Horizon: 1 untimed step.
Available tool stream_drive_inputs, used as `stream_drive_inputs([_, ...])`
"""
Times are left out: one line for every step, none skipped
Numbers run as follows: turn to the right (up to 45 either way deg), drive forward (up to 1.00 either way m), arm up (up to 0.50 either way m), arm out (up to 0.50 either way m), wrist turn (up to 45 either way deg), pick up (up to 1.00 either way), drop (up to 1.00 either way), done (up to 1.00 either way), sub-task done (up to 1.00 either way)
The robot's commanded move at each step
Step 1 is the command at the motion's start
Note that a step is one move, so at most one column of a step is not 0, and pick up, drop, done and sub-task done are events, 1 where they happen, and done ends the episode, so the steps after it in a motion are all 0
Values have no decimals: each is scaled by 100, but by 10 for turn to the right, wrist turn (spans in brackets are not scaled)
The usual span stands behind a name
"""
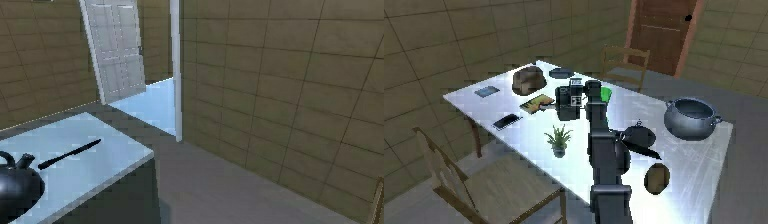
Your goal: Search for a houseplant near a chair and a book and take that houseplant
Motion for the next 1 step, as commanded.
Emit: stream_drive_inputs([0, 0, -30, 0, 0, 0, 0, 0, 0])
